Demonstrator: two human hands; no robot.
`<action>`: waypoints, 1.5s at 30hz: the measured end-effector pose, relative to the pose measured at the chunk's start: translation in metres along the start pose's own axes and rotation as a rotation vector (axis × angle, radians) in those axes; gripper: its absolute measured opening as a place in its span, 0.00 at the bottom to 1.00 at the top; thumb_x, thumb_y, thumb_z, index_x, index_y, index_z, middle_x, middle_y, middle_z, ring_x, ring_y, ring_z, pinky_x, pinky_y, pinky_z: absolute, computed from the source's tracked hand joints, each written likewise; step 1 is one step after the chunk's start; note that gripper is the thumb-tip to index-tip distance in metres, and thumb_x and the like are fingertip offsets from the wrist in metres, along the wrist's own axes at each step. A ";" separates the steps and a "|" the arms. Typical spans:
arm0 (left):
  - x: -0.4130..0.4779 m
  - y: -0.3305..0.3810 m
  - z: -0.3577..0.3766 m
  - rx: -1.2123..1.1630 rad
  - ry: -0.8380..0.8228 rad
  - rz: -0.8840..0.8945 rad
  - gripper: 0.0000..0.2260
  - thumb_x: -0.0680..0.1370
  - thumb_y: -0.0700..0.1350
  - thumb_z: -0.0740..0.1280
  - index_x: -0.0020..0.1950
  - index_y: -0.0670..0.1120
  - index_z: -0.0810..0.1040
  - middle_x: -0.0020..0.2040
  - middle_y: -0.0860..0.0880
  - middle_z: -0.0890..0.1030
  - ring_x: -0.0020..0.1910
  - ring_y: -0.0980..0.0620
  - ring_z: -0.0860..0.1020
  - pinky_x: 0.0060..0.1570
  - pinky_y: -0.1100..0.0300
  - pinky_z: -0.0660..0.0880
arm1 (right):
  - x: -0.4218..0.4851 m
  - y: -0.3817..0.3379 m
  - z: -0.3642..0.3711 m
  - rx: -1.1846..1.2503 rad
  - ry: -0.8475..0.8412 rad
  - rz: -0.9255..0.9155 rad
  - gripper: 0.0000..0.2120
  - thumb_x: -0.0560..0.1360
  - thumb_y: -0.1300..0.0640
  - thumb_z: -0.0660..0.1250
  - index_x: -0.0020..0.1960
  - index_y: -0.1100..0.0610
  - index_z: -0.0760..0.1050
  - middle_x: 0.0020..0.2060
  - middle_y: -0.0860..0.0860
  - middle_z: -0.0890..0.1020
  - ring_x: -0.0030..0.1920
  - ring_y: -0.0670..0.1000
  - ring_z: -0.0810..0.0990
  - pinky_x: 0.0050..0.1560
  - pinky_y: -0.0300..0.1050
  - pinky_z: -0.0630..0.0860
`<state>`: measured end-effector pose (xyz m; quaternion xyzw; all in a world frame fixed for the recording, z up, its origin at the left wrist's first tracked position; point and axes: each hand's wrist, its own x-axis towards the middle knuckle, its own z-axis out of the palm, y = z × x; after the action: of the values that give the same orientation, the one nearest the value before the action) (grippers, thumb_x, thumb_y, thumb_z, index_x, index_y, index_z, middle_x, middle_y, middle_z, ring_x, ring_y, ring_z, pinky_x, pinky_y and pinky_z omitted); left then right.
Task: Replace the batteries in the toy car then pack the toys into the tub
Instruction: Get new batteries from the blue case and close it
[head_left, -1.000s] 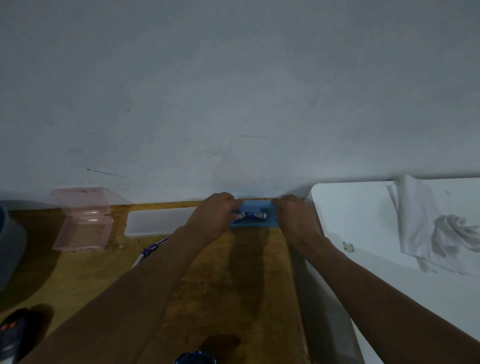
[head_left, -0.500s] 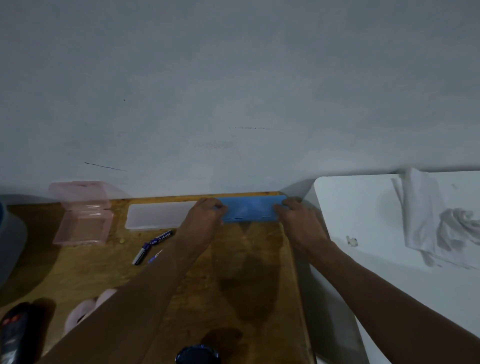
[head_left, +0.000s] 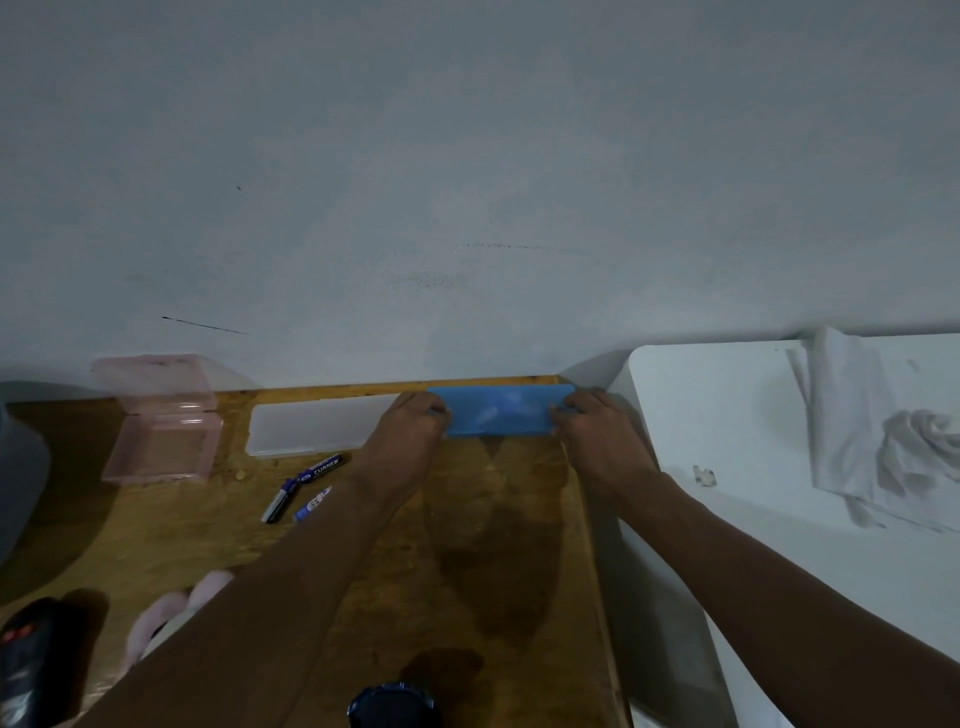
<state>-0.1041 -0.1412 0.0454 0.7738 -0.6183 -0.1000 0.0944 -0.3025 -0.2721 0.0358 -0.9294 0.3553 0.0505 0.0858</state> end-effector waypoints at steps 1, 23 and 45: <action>0.001 0.001 0.000 -0.003 -0.002 -0.007 0.15 0.74 0.36 0.70 0.60 0.38 0.80 0.60 0.40 0.78 0.62 0.42 0.74 0.64 0.53 0.71 | 0.000 0.000 0.000 0.000 0.003 0.000 0.20 0.76 0.50 0.68 0.65 0.56 0.73 0.64 0.57 0.74 0.67 0.57 0.71 0.68 0.51 0.69; 0.000 0.005 -0.005 0.027 -0.042 -0.014 0.17 0.78 0.38 0.64 0.68 0.43 0.72 0.67 0.44 0.73 0.66 0.47 0.70 0.67 0.58 0.66 | -0.005 -0.013 -0.009 0.026 -0.004 0.040 0.18 0.77 0.55 0.67 0.66 0.56 0.70 0.66 0.55 0.73 0.68 0.56 0.68 0.69 0.48 0.67; -0.240 0.061 -0.042 -0.689 0.050 -0.509 0.22 0.78 0.47 0.68 0.71 0.47 0.71 0.64 0.47 0.77 0.61 0.50 0.76 0.55 0.59 0.73 | -0.211 -0.129 -0.014 0.794 -0.156 0.202 0.22 0.76 0.42 0.65 0.66 0.50 0.72 0.59 0.50 0.80 0.57 0.49 0.78 0.57 0.44 0.75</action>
<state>-0.2011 0.0804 0.1113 0.8270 -0.3358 -0.3020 0.3347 -0.3723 -0.0424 0.0980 -0.7779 0.4291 -0.0123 0.4589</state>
